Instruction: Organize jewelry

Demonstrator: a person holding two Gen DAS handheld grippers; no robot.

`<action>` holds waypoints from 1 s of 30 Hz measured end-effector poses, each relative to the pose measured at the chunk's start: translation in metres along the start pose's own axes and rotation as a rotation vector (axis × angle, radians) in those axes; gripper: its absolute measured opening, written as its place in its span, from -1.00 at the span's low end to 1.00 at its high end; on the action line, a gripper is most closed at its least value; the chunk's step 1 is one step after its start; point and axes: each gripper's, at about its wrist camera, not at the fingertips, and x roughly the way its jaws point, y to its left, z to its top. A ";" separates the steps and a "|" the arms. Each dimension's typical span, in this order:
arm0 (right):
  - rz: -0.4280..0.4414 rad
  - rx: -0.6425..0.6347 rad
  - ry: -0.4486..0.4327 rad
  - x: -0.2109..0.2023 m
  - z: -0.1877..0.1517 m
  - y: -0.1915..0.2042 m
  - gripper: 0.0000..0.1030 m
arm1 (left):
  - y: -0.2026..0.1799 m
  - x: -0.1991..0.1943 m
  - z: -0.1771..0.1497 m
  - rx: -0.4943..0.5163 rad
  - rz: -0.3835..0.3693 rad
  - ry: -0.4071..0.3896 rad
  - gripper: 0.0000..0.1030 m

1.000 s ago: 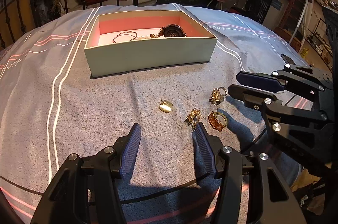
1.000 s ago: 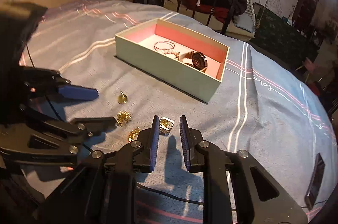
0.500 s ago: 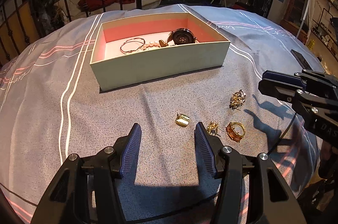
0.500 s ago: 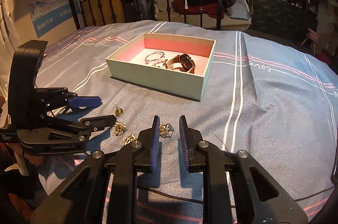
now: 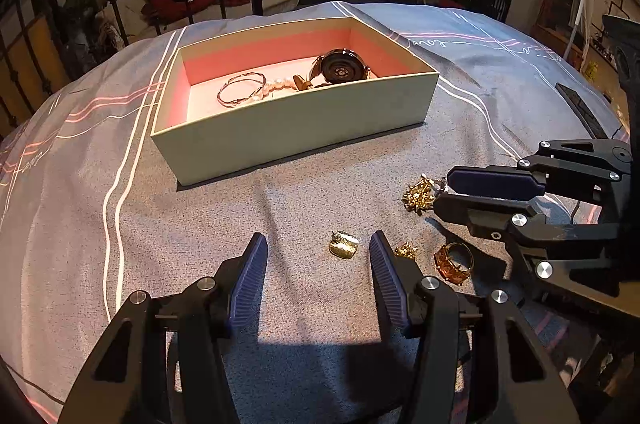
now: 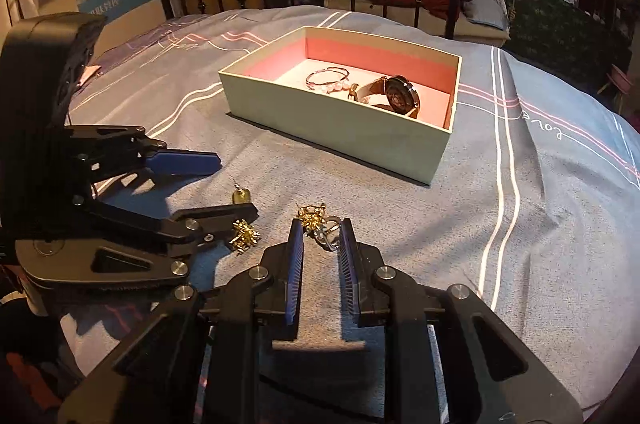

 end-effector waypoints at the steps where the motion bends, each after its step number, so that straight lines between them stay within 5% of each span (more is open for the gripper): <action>1: 0.003 0.007 0.006 0.001 -0.001 -0.003 -0.62 | 0.000 0.000 0.000 -0.001 -0.003 -0.001 0.02; 17: -0.008 -0.150 0.074 0.024 0.016 0.009 -0.60 | 0.003 0.003 0.000 -0.016 -0.022 -0.001 0.03; 30: -0.003 -0.017 0.029 0.011 0.021 -0.005 -0.71 | 0.004 0.003 0.000 -0.015 -0.018 -0.002 0.04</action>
